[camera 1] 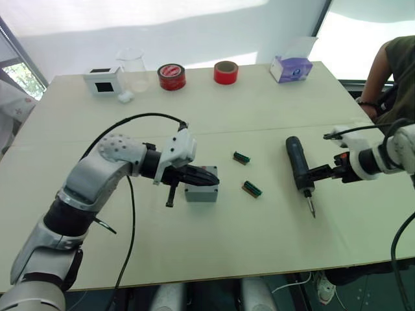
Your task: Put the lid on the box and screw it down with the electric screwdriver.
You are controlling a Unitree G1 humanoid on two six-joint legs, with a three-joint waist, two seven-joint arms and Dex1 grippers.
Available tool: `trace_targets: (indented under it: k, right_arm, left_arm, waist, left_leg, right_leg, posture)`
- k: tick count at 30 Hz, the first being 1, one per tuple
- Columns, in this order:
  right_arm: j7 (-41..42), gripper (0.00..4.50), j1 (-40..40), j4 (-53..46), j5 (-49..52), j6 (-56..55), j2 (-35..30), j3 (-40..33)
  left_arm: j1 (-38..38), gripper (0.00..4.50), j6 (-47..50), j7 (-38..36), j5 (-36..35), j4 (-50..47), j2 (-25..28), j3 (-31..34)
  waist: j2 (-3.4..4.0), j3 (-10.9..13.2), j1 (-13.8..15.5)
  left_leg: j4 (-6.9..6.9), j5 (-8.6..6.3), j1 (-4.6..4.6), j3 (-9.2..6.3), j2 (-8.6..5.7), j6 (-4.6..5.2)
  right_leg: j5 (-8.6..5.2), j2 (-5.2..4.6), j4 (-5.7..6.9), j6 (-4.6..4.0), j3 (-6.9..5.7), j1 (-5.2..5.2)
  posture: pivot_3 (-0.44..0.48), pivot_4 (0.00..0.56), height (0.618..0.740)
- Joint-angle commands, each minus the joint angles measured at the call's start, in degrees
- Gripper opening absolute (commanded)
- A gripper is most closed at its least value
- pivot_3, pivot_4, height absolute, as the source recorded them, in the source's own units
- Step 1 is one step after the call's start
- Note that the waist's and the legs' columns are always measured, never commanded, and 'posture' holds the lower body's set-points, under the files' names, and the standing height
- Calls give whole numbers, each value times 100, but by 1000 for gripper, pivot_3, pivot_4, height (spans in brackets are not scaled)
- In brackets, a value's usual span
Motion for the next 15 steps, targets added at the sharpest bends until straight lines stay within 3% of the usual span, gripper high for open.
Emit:
trace_targets:
  k: [1, 11, 15]
  right_arm:
    - [280, 4496, -409, 482, -315, -326, 160, 353]
    - [1133, 4496, -771, 1253, -1071, -1019, 523, 1233]
    - [1574, 3406, -755, 1192, -1396, -1288, 565, 1663]
  left_arm:
    - [102, 0, -98, 102, 70, -43, -79, 70]
    - [498, 0, 57, 453, 205, -272, -92, 130]
    - [611, 0, 153, 641, 159, -396, -116, 219]
  waist:
    - [0, 0, 6]
    - [0, 0, 13]
    - [-2, -1, 14]
  left_leg:
    - [0, 0, 0, -1, 0, 0]
    - [1, 8, -2, -7, -2, -13]
    - [1, 8, -1, -7, -2, -15]
  right_leg:
    - [0, 0, 0, 0, 0, 0]
    - [0, 1, 1, 0, -2, 0]
    - [0, 2, 2, 0, -2, 0]
  posture:
    - [0, 150, 740]
    - [0, 150, 740]
    - [0, 150, 740]
